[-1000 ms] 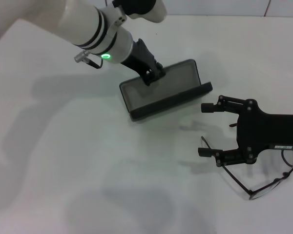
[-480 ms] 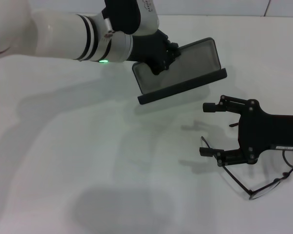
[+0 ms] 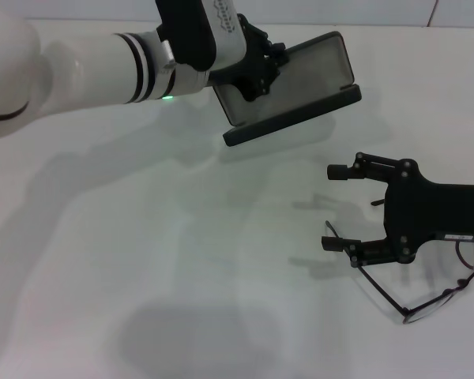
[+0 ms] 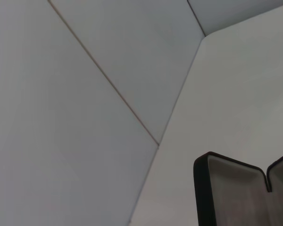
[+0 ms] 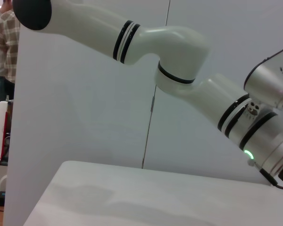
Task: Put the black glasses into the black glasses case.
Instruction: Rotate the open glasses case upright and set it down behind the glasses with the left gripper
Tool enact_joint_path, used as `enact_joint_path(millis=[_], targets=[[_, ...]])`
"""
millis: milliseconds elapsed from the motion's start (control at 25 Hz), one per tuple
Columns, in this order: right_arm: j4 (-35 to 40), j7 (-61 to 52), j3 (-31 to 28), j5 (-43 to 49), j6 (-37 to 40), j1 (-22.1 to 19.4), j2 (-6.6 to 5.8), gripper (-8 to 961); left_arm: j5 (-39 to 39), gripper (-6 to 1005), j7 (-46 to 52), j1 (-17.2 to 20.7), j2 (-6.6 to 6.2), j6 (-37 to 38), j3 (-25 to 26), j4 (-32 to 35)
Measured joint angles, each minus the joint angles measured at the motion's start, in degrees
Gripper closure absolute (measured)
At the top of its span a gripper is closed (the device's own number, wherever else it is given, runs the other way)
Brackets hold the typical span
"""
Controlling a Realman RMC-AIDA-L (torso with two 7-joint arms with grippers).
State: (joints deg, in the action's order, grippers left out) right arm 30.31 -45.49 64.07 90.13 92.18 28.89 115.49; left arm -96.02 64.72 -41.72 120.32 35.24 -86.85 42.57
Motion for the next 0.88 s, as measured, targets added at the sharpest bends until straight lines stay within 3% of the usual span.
enact_joint_path(millis=[240,600,880], targets=[[0.0,0.0,0.0,0.0,-0.2,0.0,0.00,87,2.7,899,-7.0,-0.2,0.10,-2.8,-0.8,-1.0],[0.0,0.0,0.0,0.1,-0.9,0.0,-0.15,87,7.3,900,-13.0,1.5,0.17,-13.5,-11.0,2.2],[0.0,0.1,0.0,0.0,-1.0,0.0,-0.32,88,6.7,901,-14.3,2.0,0.08,-17.3,-14.4,3.9]])
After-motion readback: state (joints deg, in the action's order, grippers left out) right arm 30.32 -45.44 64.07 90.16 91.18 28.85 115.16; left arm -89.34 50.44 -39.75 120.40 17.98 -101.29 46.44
